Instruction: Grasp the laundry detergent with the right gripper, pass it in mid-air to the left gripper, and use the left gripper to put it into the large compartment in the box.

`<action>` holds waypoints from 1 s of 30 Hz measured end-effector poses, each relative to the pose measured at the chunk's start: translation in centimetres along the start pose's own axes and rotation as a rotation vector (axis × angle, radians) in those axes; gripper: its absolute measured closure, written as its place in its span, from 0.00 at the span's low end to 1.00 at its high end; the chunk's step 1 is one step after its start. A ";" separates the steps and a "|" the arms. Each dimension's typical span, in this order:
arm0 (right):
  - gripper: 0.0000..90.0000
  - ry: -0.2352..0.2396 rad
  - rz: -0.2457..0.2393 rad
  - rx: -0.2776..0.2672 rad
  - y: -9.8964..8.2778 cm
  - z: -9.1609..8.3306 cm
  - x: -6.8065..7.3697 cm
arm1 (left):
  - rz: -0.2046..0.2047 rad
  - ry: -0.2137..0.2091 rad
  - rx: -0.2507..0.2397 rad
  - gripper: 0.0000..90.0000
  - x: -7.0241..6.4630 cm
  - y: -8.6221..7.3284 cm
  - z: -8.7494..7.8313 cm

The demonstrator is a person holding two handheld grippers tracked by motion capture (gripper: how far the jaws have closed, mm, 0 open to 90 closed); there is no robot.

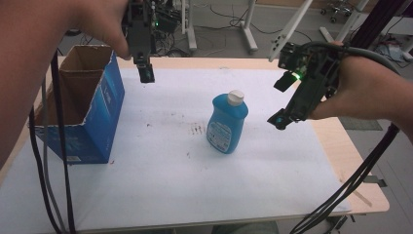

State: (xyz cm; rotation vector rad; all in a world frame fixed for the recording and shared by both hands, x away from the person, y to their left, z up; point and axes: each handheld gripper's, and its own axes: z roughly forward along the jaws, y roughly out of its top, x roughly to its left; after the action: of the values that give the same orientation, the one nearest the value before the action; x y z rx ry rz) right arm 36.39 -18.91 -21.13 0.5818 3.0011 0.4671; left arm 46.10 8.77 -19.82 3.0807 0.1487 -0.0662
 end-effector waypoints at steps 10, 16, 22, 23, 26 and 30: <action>0.01 -0.039 0.109 -0.094 -4.6 -0.1 0.0 | 0.008 0.004 0.004 0.02 -0.1 0.0 -0.1; 0.01 -0.068 0.173 -0.192 -7.1 0.5 0.6 | 0.017 0.007 -0.002 0.02 -0.4 0.3 -0.2; 0.01 -0.086 0.223 -0.271 -8.7 2.0 1.6 | 0.023 0.008 -0.008 0.02 -0.6 0.3 -0.3; 0.01 -0.087 0.226 -0.282 -8.8 2.3 1.8 | 0.023 0.009 -0.008 0.02 -0.6 0.3 -0.3; 0.01 -0.085 0.229 -0.302 -8.9 3.0 2.2 | 0.028 0.011 -0.007 0.02 -0.6 0.2 -0.4; 0.01 -0.084 0.252 -0.362 -8.6 4.6 2.6 | 0.024 0.012 -0.007 0.02 -0.8 0.0 -0.5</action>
State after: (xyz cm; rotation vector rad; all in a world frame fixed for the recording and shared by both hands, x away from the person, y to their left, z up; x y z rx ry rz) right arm 31.37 -24.28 -28.08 0.9173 2.6757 0.9474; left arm 45.34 8.70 -19.31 3.0753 0.1115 -0.0458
